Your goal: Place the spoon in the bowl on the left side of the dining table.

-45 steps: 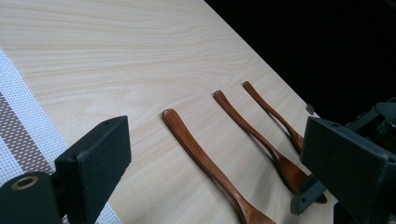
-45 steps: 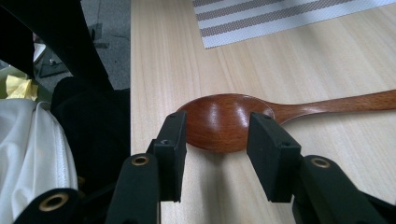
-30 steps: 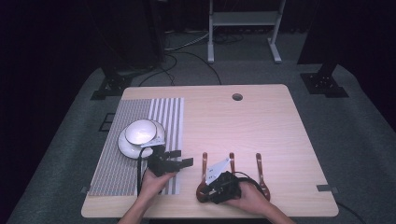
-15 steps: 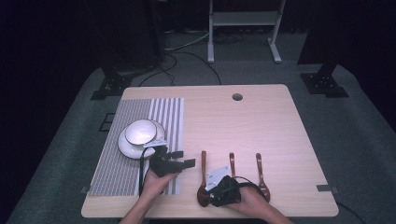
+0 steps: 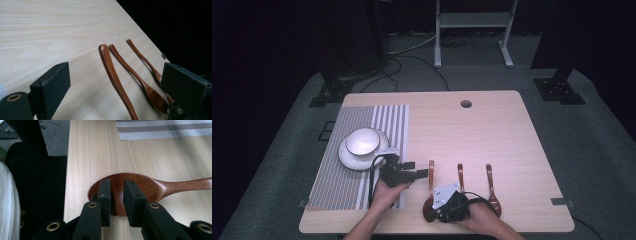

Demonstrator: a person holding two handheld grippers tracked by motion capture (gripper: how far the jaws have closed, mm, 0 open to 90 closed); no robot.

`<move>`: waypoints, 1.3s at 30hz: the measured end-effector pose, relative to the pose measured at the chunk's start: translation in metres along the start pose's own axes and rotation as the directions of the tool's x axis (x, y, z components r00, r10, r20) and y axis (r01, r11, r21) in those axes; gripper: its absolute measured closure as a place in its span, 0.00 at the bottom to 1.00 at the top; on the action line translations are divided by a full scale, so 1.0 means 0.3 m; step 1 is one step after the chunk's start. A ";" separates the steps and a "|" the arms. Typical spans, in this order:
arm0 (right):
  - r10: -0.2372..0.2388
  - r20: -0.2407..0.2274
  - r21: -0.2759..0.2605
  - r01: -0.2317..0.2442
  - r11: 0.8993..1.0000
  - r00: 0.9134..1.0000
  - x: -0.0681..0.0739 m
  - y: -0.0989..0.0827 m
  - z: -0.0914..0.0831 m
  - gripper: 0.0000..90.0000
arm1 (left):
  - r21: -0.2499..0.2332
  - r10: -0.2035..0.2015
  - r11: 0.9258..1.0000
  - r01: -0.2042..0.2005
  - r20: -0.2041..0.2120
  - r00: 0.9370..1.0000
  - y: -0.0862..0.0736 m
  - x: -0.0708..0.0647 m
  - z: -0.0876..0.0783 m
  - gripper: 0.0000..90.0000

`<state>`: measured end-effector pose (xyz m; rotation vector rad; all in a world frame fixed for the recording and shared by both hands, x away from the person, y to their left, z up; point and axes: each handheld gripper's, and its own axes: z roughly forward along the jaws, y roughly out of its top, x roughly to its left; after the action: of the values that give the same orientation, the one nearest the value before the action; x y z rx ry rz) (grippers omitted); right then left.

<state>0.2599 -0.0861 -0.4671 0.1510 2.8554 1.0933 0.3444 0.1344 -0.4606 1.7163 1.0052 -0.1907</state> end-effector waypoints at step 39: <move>-0.053 0.011 0.009 0.052 0.999 0.999 0.012 0.005 0.000 0.85 | 0.078 -0.157 0.985 0.153 0.041 0.987 0.036 0.083 0.130 0.67</move>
<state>0.2564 -0.0845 -0.4661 0.0819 2.8375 1.0669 0.3809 0.1135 -0.4828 1.6927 1.1096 -0.3718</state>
